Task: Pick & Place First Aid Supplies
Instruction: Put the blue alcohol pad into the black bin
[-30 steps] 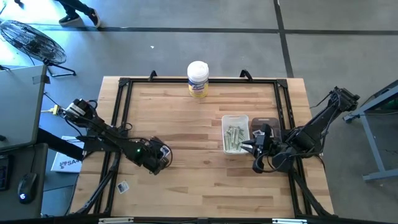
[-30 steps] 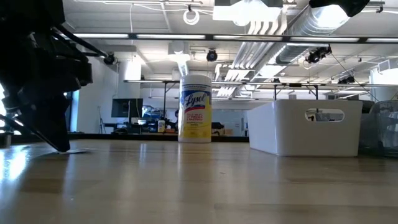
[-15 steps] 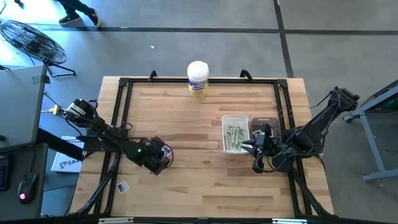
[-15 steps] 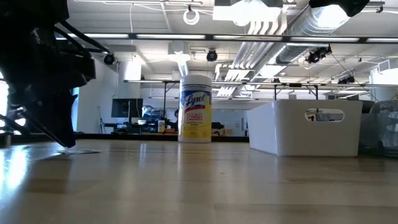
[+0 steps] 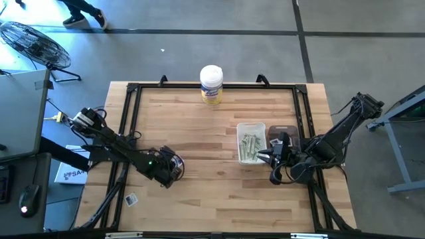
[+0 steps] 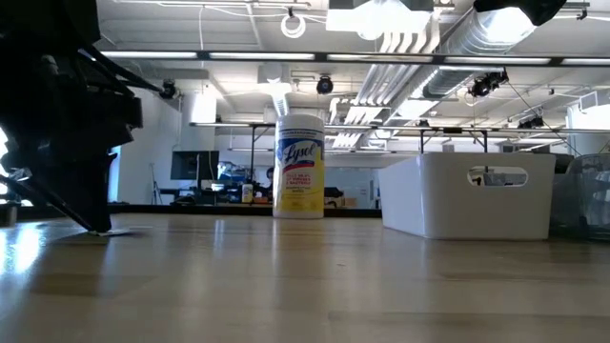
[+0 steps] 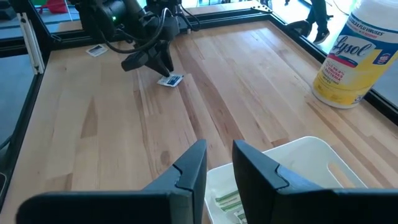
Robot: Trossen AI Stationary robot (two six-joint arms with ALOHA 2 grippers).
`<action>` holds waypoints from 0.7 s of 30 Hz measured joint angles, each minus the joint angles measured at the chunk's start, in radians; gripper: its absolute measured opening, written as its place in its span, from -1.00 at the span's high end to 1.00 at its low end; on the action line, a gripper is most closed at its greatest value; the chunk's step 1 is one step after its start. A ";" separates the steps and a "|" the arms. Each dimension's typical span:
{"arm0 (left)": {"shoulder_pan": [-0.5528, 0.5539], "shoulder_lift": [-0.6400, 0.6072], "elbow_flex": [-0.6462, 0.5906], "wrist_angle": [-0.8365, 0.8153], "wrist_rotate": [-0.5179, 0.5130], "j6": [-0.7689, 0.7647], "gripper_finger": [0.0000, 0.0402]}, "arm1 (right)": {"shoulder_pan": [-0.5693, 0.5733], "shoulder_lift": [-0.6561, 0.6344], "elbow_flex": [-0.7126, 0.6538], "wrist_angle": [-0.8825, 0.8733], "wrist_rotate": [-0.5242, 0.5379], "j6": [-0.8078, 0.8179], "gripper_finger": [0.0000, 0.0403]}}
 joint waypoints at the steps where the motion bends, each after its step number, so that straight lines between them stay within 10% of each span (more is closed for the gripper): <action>1: 0.000 0.007 0.000 0.003 0.000 0.000 0.41 | 0.000 0.000 0.000 0.000 0.000 0.000 0.65; 21: 0.001 0.013 -0.003 0.006 -0.013 -0.018 0.93 | 0.000 0.000 0.000 0.000 0.000 0.000 0.65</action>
